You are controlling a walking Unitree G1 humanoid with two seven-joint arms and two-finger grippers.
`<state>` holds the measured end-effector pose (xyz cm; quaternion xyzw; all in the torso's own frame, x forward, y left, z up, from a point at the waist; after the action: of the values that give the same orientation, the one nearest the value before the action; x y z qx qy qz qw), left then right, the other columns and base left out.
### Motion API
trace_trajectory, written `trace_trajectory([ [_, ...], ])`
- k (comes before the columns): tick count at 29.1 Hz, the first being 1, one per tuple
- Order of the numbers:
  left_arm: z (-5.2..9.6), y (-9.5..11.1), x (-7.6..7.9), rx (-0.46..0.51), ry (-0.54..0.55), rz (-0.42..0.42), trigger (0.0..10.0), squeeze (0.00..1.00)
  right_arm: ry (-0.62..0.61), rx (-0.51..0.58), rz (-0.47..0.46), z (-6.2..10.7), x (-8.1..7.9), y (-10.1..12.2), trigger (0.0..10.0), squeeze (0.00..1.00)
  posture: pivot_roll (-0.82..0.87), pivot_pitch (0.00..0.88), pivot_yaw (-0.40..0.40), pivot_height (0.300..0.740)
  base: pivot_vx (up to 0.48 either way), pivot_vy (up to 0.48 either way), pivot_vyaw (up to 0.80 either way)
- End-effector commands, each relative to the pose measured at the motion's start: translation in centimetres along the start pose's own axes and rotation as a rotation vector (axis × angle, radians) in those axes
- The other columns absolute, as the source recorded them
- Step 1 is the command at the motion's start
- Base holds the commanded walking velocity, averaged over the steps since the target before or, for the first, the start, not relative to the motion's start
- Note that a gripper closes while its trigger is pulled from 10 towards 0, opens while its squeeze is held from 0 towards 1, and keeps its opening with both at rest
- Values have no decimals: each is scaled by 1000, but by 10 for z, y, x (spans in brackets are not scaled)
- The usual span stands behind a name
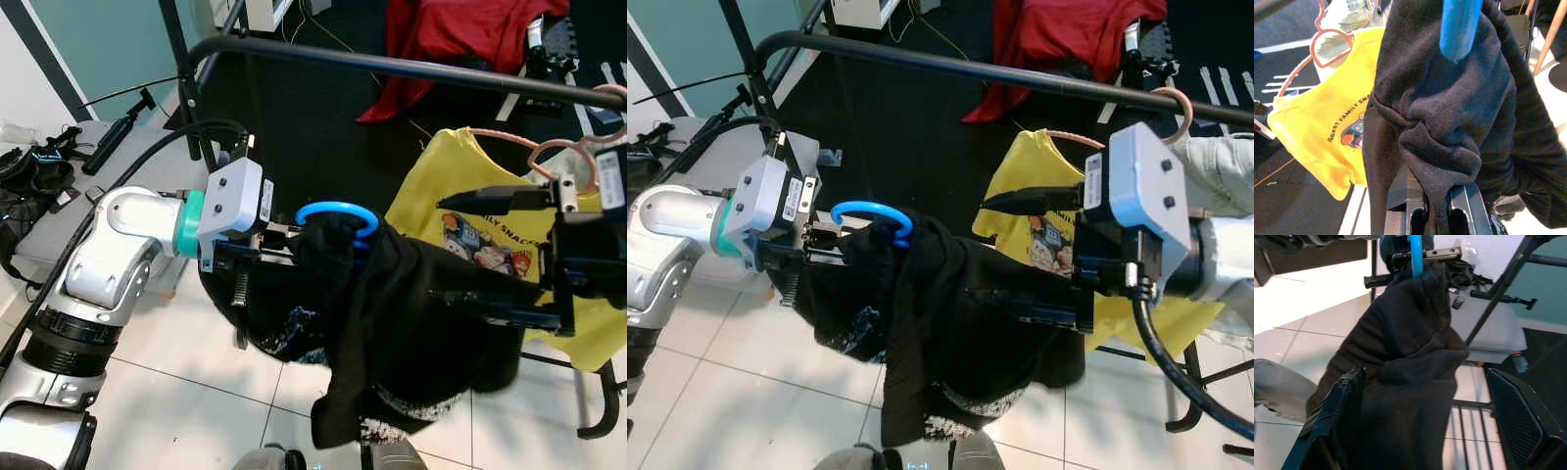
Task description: Hang hanger
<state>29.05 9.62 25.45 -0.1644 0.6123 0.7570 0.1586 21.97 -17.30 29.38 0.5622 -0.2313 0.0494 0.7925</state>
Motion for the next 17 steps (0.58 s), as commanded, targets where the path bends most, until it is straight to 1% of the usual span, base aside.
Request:
trace_trajectory([
  [1,-2,9,1,31,-23,-19,10000,0,66,9,-51,-6,-8,-6,10000,0,-190,61,103,740,0,0,0],
  [3,-2,9,1,31,-23,-19,10000,0,66,9,-51,-6,-8,-6,10000,0,-190,61,103,740,0,0,0],
  [4,-2,11,1,36,-23,-23,10000,0,90,18,-73,-10,-10,-11,10000,0,-188,60,103,740,0,0,0],
  [5,-2,11,1,36,-23,-23,10000,0,90,18,-73,-10,-10,-11,10000,0,-188,60,103,740,0,0,0],
  [6,-2,12,0,40,-22,-26,10000,0,112,31,-99,-16,-12,-15,10000,0,-185,58,105,740,0,0,0],
  [9,-2,12,0,40,-22,-26,10000,0,112,31,-99,-16,-12,-15,10000,0,-185,58,105,740,0,0,0],
  [10,-2,14,-1,45,-19,-29,10000,0,129,36,-122,-21,-13,-21,10000,0,-181,54,103,740,0,0,0],
  [11,-2,14,-1,45,-19,-29,10000,0,129,36,-122,-21,-13,-21,10000,0,-181,54,103,740,0,0,0],
  [13,-3,19,0,58,-21,-39,10000,0,159,1,-165,-33,-14,-43,10000,0,-168,50,98,740,0,0,0],
  [16,-3,19,0,58,-21,-39,10000,0,159,1,-165,-33,-14,-43,10000,0,-168,50,98,740,0,0,0],
  [17,-3,21,0,61,-24,-42,10000,0,167,-32,-166,-37,-13,-52,4706,0,-164,49,96,740,0,0,0],
])
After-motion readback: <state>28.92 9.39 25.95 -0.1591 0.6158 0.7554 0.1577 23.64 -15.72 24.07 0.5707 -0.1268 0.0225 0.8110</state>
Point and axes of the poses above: a point about 5 cm out from each wrist's last joint towards the gripper, its own z axis pointing back from the gripper into the wrist, its own y axis along the axis of the wrist's last joint, x = y × z, the point moved 2 cm from there along -z, pointing out of the wrist towards the gripper, and after that the axes turned 3 degrees about z, right-handed, at the moved point
